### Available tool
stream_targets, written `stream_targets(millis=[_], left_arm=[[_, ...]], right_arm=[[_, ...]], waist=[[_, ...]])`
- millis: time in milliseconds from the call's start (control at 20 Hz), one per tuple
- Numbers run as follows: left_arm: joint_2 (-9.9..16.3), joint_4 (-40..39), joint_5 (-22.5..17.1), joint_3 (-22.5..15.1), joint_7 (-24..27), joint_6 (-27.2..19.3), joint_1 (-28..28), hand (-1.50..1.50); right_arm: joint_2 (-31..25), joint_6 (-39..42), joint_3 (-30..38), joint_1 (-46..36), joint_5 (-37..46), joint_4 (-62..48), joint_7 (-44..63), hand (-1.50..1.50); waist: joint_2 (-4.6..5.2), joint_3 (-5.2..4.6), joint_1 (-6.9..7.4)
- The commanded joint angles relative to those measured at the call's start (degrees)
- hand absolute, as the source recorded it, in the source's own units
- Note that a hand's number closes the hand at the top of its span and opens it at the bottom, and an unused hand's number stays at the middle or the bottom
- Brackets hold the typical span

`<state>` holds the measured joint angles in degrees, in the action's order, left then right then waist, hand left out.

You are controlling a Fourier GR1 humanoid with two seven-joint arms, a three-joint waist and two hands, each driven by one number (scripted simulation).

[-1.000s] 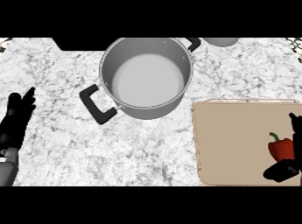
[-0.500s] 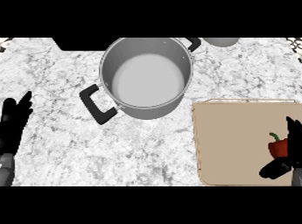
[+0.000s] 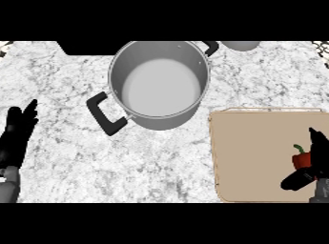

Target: Pick the bell pepper from the tray and place it in the pot

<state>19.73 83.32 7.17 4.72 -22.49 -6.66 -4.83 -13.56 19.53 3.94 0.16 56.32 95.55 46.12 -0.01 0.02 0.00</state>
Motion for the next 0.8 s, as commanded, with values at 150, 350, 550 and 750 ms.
stream_targets(millis=[150, 350, 550, 750], left_arm=[[0.4, 0.1, 0.1, 3.3, 0.3, 3.5, 0.5, 0.00], [-1.0, -1.6, 1.2, 3.5, 1.5, 3.4, -0.6, 0.00], [-0.8, 6.4, 2.1, 2.3, -5.4, 4.0, 0.6, 0.00], [-2.9, 2.9, 2.6, 2.7, -1.0, 3.2, 1.2, 0.00]], right_arm=[[-0.5, -3.4, 2.2, -3.6, 0.7, -9.2, -4.6, -1.50], [-1.8, -6.5, 4.6, -3.1, 0.2, -14.3, -9.2, -1.50], [-3.0, -7.7, 3.2, -1.7, 1.2, -11.0, -12.4, 1.50], [-3.0, -9.7, 0.0, 1.1, 6.0, -8.1, -12.4, 1.50]], waist=[[0.02, -0.01, 0.16], [0.04, 0.00, 0.09], [-0.05, 0.03, 0.30], [-0.03, -0.01, 0.05]])
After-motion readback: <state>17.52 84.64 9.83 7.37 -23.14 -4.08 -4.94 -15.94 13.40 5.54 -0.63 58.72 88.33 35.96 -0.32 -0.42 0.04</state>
